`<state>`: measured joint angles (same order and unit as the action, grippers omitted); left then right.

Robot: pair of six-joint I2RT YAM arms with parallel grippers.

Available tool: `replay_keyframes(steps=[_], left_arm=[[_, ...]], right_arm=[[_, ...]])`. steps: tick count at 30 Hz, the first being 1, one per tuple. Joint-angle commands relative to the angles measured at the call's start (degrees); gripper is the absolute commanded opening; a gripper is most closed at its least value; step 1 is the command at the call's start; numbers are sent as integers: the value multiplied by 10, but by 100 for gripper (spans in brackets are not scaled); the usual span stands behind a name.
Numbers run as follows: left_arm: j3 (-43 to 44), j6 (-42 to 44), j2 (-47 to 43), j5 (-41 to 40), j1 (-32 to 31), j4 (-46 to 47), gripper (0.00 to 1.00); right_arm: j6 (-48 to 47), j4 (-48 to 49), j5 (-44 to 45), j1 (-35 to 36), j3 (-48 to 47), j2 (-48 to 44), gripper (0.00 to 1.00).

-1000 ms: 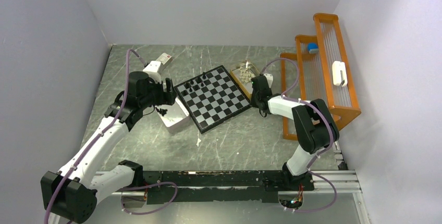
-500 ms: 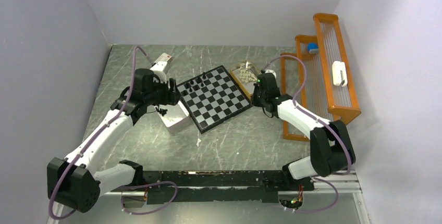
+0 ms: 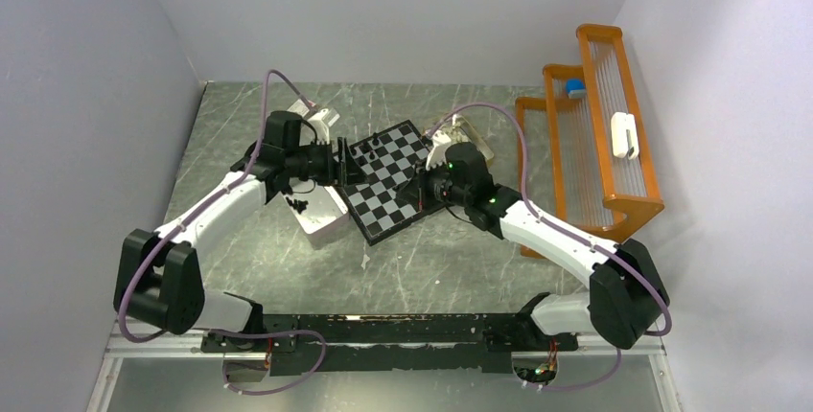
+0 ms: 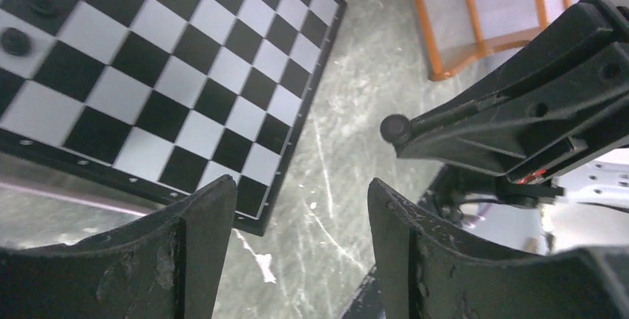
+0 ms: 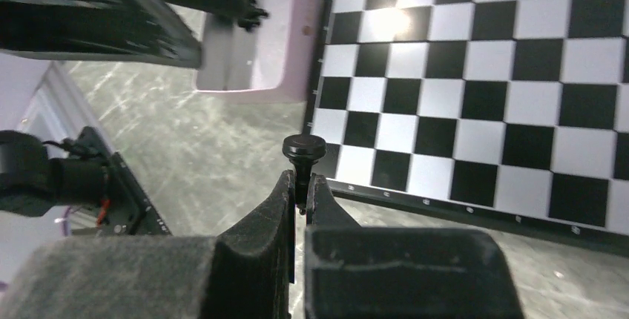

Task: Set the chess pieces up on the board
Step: Pick up the chess piece at the center of the board, then place the chess piece on the chessboard.

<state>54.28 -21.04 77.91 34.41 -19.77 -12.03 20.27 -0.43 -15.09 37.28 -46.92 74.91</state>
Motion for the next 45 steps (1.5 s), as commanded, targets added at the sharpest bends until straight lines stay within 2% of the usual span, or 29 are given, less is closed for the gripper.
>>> replay_keyframes(steps=[1,7,13,21,28,33,36,40,45], left_arm=[[14,-57,21,109,-7,57,72],[-23,-121,31,168,-16,141,79],[-16,-106,39,152,-33,104,78],[-22,-133,45,135,-33,91,60],[-27,-154,50,138,-33,96,49],[-28,-151,50,135,-33,83,51],[-25,-153,51,137,-33,83,48],[-25,-166,51,137,-33,88,35],[-34,-199,51,134,-33,101,27]], right_arm=[[3,73,-50,20,-12,-5,0],[10,89,-66,37,-25,17,0],[13,98,-64,50,-33,27,0],[23,117,-61,57,-28,33,0],[19,117,-52,57,-24,34,0],[26,122,-34,58,-13,28,0],[31,130,-23,58,-6,24,0],[31,130,-22,57,-12,31,0],[41,144,-15,57,-6,36,6]])
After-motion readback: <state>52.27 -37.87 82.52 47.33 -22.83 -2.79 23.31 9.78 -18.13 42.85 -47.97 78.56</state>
